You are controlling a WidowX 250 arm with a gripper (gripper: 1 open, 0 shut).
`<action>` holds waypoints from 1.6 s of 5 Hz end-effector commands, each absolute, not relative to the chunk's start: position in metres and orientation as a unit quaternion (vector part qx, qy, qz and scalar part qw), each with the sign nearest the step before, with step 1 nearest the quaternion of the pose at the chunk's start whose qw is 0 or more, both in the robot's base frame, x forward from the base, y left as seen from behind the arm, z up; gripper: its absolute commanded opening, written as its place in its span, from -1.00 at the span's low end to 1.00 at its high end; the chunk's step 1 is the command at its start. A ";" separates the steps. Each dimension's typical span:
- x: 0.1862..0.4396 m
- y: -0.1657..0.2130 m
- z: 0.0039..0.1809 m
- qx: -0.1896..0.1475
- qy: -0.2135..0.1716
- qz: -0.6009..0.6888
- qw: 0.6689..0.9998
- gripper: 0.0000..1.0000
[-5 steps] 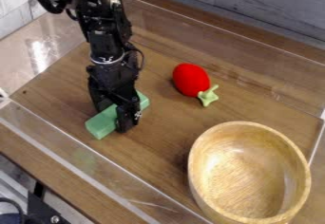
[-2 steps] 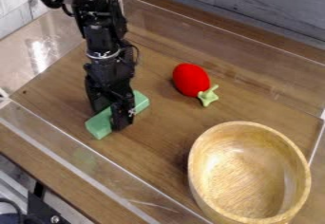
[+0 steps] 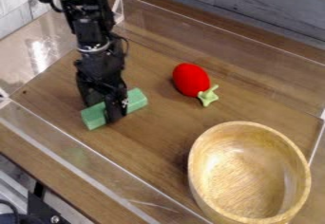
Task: Put the green block in the brown bowl
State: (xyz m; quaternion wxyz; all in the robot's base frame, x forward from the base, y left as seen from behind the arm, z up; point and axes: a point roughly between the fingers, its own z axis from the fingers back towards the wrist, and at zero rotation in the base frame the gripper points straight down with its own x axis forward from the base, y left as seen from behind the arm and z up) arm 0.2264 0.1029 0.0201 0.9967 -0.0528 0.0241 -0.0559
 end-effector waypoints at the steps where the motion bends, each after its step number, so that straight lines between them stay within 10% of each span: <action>1: 0.234 0.109 0.027 -0.044 0.010 -0.074 0.996 1.00; 3: 0.228 0.097 0.029 -0.049 0.012 -0.069 0.996 1.00; 4: 0.233 0.097 0.029 -0.047 0.013 -0.080 0.996 -1.00; 8: 0.271 -0.003 0.122 0.059 -0.006 -0.163 0.985 -1.00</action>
